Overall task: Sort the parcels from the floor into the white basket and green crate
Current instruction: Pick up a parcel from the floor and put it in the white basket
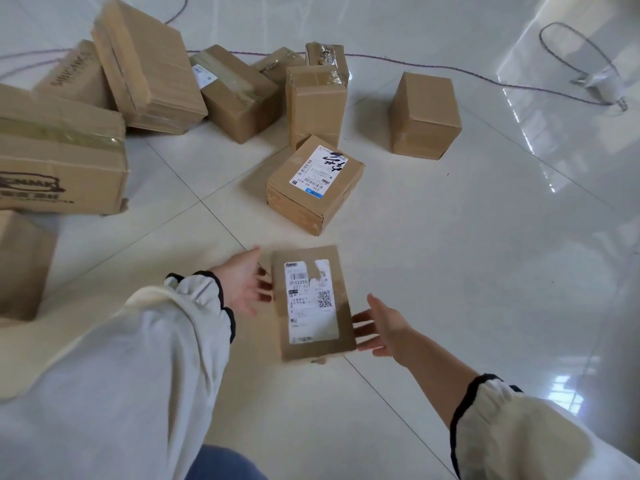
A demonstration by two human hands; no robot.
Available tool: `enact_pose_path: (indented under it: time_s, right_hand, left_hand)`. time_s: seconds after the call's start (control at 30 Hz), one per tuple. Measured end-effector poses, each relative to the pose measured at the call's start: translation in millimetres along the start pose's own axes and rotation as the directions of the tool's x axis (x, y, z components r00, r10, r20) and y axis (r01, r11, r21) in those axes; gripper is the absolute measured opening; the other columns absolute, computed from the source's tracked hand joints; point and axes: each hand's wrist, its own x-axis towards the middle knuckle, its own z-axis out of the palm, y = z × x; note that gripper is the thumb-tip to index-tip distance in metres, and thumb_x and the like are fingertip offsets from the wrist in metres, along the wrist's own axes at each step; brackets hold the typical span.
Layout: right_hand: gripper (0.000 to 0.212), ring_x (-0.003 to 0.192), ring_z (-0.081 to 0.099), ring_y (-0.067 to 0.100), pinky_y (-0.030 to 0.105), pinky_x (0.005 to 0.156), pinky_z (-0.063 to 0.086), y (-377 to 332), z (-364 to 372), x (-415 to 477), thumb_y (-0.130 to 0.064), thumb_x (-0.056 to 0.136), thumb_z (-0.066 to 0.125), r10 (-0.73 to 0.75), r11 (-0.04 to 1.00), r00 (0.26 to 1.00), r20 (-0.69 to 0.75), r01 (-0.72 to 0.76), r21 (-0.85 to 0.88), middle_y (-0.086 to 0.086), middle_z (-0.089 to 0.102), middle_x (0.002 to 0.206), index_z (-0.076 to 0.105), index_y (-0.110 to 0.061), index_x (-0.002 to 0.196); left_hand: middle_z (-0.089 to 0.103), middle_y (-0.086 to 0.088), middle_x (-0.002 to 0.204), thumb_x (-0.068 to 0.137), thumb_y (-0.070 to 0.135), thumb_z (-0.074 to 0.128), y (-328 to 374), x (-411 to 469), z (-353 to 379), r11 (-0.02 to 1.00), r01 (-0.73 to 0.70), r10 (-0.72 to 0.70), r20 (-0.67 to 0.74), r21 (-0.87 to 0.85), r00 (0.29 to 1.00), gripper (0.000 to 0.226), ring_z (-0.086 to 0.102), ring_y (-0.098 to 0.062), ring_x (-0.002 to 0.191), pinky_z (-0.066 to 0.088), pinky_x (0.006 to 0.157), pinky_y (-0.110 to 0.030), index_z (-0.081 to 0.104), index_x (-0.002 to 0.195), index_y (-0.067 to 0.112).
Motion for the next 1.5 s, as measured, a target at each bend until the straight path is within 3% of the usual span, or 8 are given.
enact_pose_path:
  time_s: [0.13, 0.27, 0.4, 0.67, 1.0, 1.2, 1.37, 1.5]
  right_hand:
    - [0.045, 0.085, 0.057, 0.027, 0.034, 0.076, 0.044, -5.6, 3.4, 0.2, -0.045, 0.099, 0.032, -0.061, 0.988, 0.998, 0.001, 0.06, 0.143, 0.007, 0.066, 0.102, 0.062, -0.014, 0.109]
    - [0.033, 0.087, 0.059, 0.033, 0.041, 0.077, 0.051, -9.1, 6.7, 0.2, -0.032, 0.098, 0.043, -0.113, 0.915, 0.992, 0.051, 0.084, 0.396, 0.015, 0.059, 0.118, 0.057, -0.013, 0.12]
    - [0.028, 0.09, 0.06, 0.034, 0.048, 0.087, 0.052, -11.1, 11.0, 0.2, -0.024, 0.097, 0.045, -0.14, 0.902, 0.989, 0.046, 0.108, 0.418, 0.012, 0.062, 0.11, 0.06, -0.012, 0.118]
    - [0.039, 0.1, 0.056, 0.023, 0.046, 0.087, 0.048, -27.8, 11.7, -37.5, -0.017, 0.1, 0.037, -0.158, 0.909, 0.986, 0.059, 0.122, 0.4, -0.001, 0.061, 0.117, 0.053, -0.031, 0.132]
    - [0.039, 0.097, 0.055, 0.022, 0.035, 0.072, 0.048, -110.6, -66.5, -235.2, -0.02, 0.1, 0.041, -0.224, 0.876, 0.974, -0.021, 0.211, 0.434, -0.001, 0.06, 0.116, 0.048, -0.032, 0.136]
    - [0.04, 0.097, 0.056, 0.022, 0.042, 0.085, 0.049, -151.7, -133.5, -400.9, -0.019, 0.1, 0.038, -0.236, 0.841, 0.968, -0.084, 0.246, 0.481, 0.002, 0.06, 0.125, 0.048, -0.032, 0.136]
    - [0.037, 0.097, 0.056, 0.022, 0.037, 0.079, 0.05, -182.6, -200.2, -538.1, -0.025, 0.1, 0.042, -0.262, 0.778, 0.949, -0.173, 0.314, 0.544, 0.001, 0.06, 0.125, 0.049, -0.032, 0.135]
    - [0.028, 0.091, 0.054, 0.021, 0.041, 0.084, 0.051, -180.4, -251.2, -635.3, -0.03, 0.098, 0.045, -0.282, 0.73, 0.923, -0.262, 0.384, 0.565, -0.006, 0.062, 0.103, 0.059, -0.035, 0.121]
  left_hand:
    - [0.047, -0.015, 0.14, 0.099, 0.05, 0.034, 1.8, -2.1, 3.8, 0.998, -0.055, 0.051, 0.104, 0.036, 0.993, 0.052, 0.051, -0.035, 0.117, 0.029, 0.104, -0.058, 0.043, 0.139, 0.018]
    - [0.055, -0.017, 0.124, 0.096, 0.031, 0.051, -4.3, -4.6, 4.9, 0.991, -0.038, 0.009, 0.222, 0.131, 0.975, 0.029, 0.059, -0.033, 0.094, 0.046, 0.087, -0.053, 0.055, 0.12, 0.015]
    - [0.063, -0.014, 0.103, 0.097, 0.019, 0.051, -6.8, -6.1, 7.8, 0.986, -0.094, 0.061, 0.224, 0.141, 0.973, 0.012, 0.061, -0.032, 0.086, 0.05, 0.07, -0.045, 0.063, 0.101, 0.018]
    - [0.067, -0.012, 0.098, 0.097, 0.013, 0.05, 1.4, -44.5, 14.9, 0.979, -0.15, 0.13, 0.142, 0.138, 0.981, 0.018, 0.063, -0.031, 0.083, 0.051, 0.065, -0.041, 0.064, 0.109, 0.016]
    - [0.066, -0.012, 0.099, 0.097, 0.011, 0.05, 99.6, -266.8, 35.6, 0.956, -0.241, 0.215, 0.158, 0.171, 0.964, 0.017, 0.062, -0.03, 0.085, 0.052, 0.07, -0.043, 0.062, 0.108, 0.016]
    - [0.072, -0.009, 0.083, 0.094, 0.013, 0.056, 166.0, -435.0, 62.8, 0.913, -0.306, 0.263, 0.184, 0.27, 0.947, 0.01, 0.067, -0.03, 0.077, 0.054, 0.074, -0.041, 0.065, 0.094, 0.018]
    - [0.075, -0.007, 0.076, 0.093, 0.012, 0.057, 229.8, -572.7, 99.8, 0.859, -0.385, 0.302, 0.272, 0.339, 0.914, 0.012, 0.072, -0.026, 0.068, 0.056, 0.055, -0.037, 0.063, 0.104, 0.014]
    - [0.072, -0.013, 0.094, 0.091, 0.013, 0.06, 262.9, -665.5, 143.5, 0.779, -0.464, 0.321, 0.367, 0.421, 0.873, 0.023, 0.068, -0.032, 0.086, 0.055, 0.072, -0.045, 0.057, 0.114, 0.01]
